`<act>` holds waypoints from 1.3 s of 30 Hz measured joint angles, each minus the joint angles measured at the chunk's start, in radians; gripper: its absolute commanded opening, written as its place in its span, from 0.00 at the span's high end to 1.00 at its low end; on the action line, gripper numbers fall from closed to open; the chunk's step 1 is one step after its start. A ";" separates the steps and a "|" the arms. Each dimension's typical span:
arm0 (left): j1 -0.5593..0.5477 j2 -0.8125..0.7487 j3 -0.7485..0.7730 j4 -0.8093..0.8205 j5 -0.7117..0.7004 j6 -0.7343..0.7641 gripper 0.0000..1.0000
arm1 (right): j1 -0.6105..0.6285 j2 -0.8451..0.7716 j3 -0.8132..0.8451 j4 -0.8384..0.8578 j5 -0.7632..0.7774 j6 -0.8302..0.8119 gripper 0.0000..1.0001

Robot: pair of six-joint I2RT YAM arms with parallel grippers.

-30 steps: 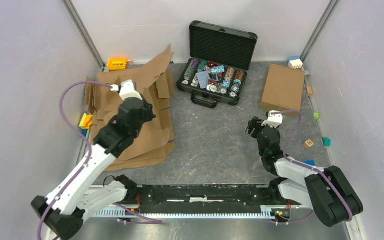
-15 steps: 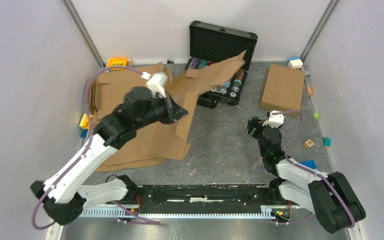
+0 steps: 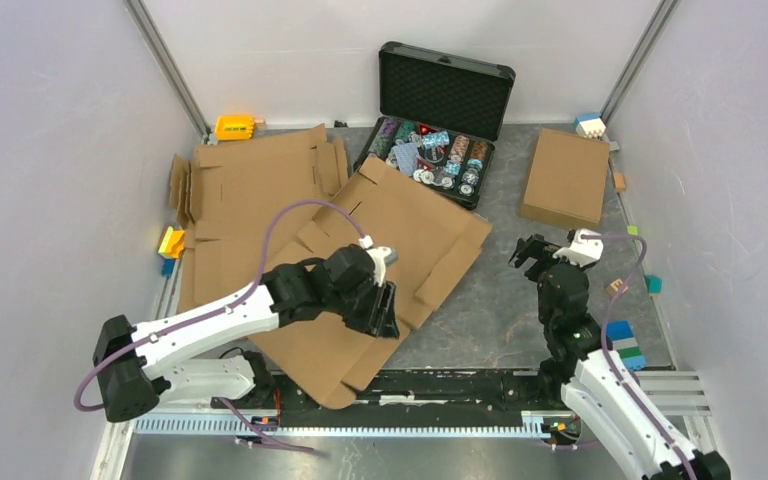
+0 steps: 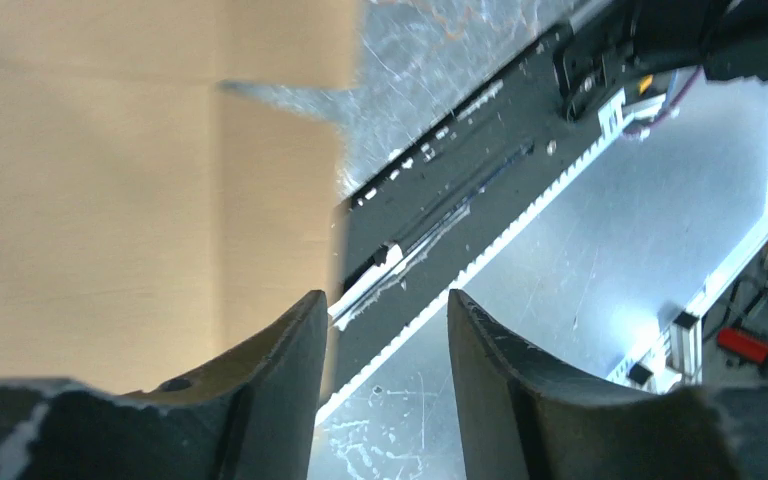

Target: Fold the paper box

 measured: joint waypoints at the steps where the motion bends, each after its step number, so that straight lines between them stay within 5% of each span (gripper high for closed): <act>1: -0.021 0.028 -0.002 0.007 0.011 -0.002 0.35 | 0.000 -0.030 0.004 -0.034 -0.003 -0.001 0.02; 9: -0.051 0.031 0.010 -0.022 -0.133 -0.003 0.13 | -0.004 0.014 0.129 -0.182 -0.211 -0.109 0.02; 20: 0.061 -0.312 -0.030 -0.140 -0.488 -0.126 0.03 | -0.003 0.657 0.536 -0.227 -0.634 -0.285 0.05; 31: 0.142 -0.359 -0.109 -0.188 -0.510 -0.185 0.02 | -0.006 1.044 0.778 -0.253 -0.788 -0.346 0.03; 39: 0.195 -0.344 -0.146 -0.199 -0.450 -0.185 0.02 | -0.042 1.216 0.880 -0.230 -0.923 -0.360 0.20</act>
